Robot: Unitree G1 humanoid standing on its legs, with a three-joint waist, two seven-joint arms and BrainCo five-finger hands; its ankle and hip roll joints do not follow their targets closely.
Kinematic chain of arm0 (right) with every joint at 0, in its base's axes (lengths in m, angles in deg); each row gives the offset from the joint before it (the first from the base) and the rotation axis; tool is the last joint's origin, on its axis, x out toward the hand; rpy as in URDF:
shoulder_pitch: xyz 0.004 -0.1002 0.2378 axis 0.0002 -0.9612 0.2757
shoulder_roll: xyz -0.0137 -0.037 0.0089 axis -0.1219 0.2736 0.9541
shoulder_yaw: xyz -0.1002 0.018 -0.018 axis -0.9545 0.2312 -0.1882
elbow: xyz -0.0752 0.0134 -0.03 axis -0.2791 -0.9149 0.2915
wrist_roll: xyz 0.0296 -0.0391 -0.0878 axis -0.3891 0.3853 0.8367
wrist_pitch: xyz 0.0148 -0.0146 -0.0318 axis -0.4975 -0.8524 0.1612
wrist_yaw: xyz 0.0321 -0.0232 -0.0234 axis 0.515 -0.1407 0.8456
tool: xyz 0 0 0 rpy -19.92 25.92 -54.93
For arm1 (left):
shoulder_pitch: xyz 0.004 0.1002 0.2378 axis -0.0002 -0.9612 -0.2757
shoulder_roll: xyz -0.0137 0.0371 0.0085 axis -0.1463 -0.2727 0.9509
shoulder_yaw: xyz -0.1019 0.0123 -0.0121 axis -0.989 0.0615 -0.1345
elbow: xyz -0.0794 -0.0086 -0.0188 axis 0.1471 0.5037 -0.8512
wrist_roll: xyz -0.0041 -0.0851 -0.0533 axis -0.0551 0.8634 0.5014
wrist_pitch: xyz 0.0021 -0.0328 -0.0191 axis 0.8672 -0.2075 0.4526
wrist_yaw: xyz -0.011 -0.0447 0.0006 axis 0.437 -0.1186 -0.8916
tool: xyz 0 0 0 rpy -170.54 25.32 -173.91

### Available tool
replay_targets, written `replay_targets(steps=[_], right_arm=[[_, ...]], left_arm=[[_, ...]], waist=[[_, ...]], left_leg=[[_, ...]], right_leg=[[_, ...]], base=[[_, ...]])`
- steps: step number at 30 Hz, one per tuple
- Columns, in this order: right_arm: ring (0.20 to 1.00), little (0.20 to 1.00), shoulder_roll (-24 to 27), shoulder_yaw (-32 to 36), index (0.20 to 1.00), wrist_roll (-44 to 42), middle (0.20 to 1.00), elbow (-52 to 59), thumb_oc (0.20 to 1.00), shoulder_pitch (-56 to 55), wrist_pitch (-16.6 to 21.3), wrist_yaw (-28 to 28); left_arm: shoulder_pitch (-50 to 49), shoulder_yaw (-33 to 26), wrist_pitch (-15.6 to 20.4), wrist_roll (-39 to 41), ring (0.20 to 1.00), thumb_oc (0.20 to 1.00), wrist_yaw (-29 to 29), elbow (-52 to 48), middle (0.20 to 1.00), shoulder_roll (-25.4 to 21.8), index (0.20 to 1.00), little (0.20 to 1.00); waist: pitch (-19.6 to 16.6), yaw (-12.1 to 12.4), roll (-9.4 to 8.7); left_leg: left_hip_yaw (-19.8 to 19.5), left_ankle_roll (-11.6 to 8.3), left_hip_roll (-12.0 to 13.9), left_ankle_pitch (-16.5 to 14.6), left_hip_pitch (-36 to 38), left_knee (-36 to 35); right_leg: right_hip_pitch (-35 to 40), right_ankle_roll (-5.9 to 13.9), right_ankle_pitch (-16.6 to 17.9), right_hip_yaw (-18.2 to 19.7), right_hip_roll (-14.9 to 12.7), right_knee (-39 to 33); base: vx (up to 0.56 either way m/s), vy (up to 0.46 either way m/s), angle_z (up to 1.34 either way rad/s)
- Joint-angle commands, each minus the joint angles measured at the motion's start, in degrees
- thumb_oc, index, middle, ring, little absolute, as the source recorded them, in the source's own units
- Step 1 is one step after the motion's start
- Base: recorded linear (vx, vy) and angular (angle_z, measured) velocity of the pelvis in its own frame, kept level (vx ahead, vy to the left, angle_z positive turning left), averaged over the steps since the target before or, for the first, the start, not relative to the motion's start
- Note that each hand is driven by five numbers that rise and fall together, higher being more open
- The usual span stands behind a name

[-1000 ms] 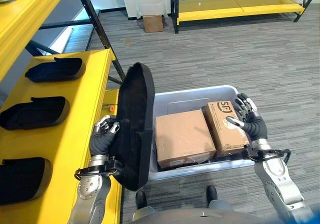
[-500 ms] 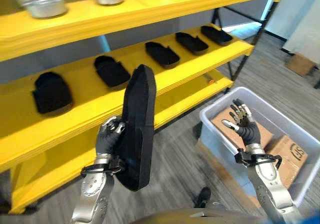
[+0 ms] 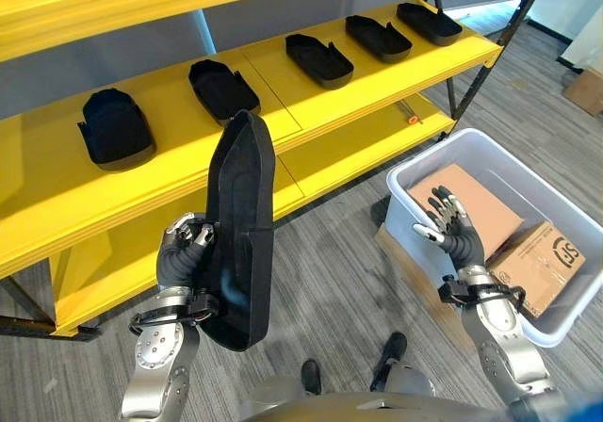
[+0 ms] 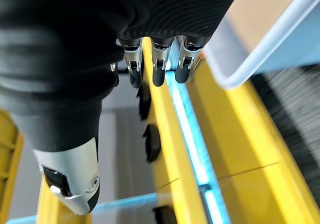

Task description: Move parts from the plastic box to the shelf.

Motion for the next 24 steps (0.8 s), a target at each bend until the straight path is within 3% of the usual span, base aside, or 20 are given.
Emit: replay_targets(steps=[1,4,6,13,16,18,20,21,22,23,24], right_arm=[[1.000,1.000,0.5,0.2,1.000,-1.6,1.000,-0.5,1.000,2.2,2.7,2.9],[1.000,1.000,0.3,0.0,1.000,-2.6,1.000,-1.6,1.000,1.7,3.1,2.6],[1.000,1.000,0.2,-0.2,1.000,-3.2,1.000,-0.7,1.000,0.7,3.2,2.7],[1.000,1.000,0.9,0.7,1.000,-3.9,1.000,0.1,1.000,-0.9,3.4,3.6],[1.000,1.000,1.7,0.7,1.000,-3.9,1.000,-0.1,1.000,-0.8,3.3,4.0],[1.000,1.000,2.5,1.4,1.000,-4.1,1.000,-0.1,1.000,-1.2,3.5,4.1],[1.000,1.000,3.1,1.9,1.000,-4.1,1.000,-0.6,1.000,-0.6,3.8,3.8],[1.000,1.000,3.4,2.0,1.000,-3.8,1.000,-0.8,1.000,0.0,4.1,3.1],[1.000,1.000,3.4,2.0,1.000,-3.8,1.000,-0.9,1.000,0.1,4.1,3.1],[1.000,1.000,3.0,2.2,1.000,-3.7,1.000,-1.5,1.000,0.3,4.5,1.8],[1.000,1.000,2.4,2.2,1.000,-3.3,1.000,-1.8,1.000,0.0,4.5,1.2]], left_arm=[[3.9,-0.9,2.4,-2.7,0.200,0.200,-2.3,-3.7,0.200,-3.5,0.200,0.200],[5.1,0.5,2.4,-2.8,0.200,0.200,-2.2,-2.4,0.200,-3.3,0.200,0.200],[6.0,1.7,2.5,-2.2,0.200,0.200,-2.6,-2.4,0.200,-3.6,0.200,0.200],[6.0,3.8,2.4,-0.9,0.200,0.200,-3.7,-2.9,0.200,-2.6,0.200,0.200],[5.7,4.1,2.3,0.2,0.200,0.200,-4.5,-3.3,0.200,-2.6,0.200,0.200],[5.4,4.2,2.5,1.2,0.200,0.200,-5.0,-4.0,0.200,-2.3,0.200,0.200],[6.8,5.0,2.7,1.8,0.200,0.200,-5.1,-3.7,0.200,-2.5,0.200,0.200],[7.3,5.0,2.7,1.9,0.200,0.200,-4.6,-3.7,0.200,-2.5,0.200,0.200],[7.3,5.0,2.7,1.9,0.200,0.200,-4.6,-3.7,0.200,-2.5,0.200,0.200],[6.5,4.0,2.6,3.0,0.200,0.200,-4.2,-4.5,0.200,-2.5,0.200,0.200],[5.9,3.3,2.8,2.8,0.200,0.200,-3.1,-4.6,0.200,-2.3,0.200,0.200]], waist=[[-4.4,-1.9,-0.20],[-5.8,-3.6,-1.18],[-5.4,-4.8,-1.66],[-6.5,-3.9,-1.76],[-6.2,-3.5,-1.66],[-4.9,-3.1,-1.61],[-2.9,-2.8,-1.77],[-1.9,-2.5,-2.02],[-1.9,-2.6,-1.93],[-2.3,-2.7,-2.59],[-2.8,-2.4,-2.01]], left_leg=[[-7.5,-7.04,3.6,2.5,1.5,-4.9],[-9.7,-7.44,2.4,3.5,-0.3,-4.9],[-11.3,-7.44,1.9,4.1,-1.5,-4.9],[-10.7,-6.82,1.6,2.7,0.1,-4.1],[-10.5,-6.78,1.1,-0.1,-0.8,1.1],[-9.5,-8.96,0.1,-1.5,-4.2,10.4],[-9.3,-11.81,-0.5,0.7,-8.7,19.8],[-9.2,-12.73,1.2,1.7,-10.5,23.0],[-9.3,-12.75,1.3,1.5,-10.7,23.4],[-8.7,-12.20,11.7,0.7,-8.4,15.9],[-10.0,-13.15,18.6,5.4,-7.8,8.0]], right_leg=[[4.5,0.81,-3.4,3.8,11.6,-4.2],[4.5,-0.64,-4.3,11.3,18.7,-8.6],[3.5,-0.55,-2.1,17.6,20.8,-12.9],[7.9,-1.37,-1.8,18.0,20.0,-15.0],[9.0,-1.87,-2.3,17.3,19.3,-14.9],[10.1,-2.67,-3.1,15.9,18.5,-14.7],[10.3,-3.50,-3.3,14.8,17.6,-14.0],[10.4,-3.61,-3.8,14.2,16.8,-13.3],[10.3,-3.63,-3.8,14.1,16.9,-13.2],[10.3,-2.52,-5.6,13.9,14.5,-11.2],[9.7,-1.41,-7.3,14.0,13.5,-9.6]], base=[[0.06,0.166,0.33],[0.04,0.048,0.48],[0.01,-0.016,0.45],[0.09,-0.040,0.28],[0.08,-0.050,0.08],[0.02,-0.037,0.07],[-0.07,-0.014,0.43],[-0.06,-0.002,0.72],[0.03,0.130,0.71],[0.10,0.259,0.78],[0.12,0.433,0.52]])
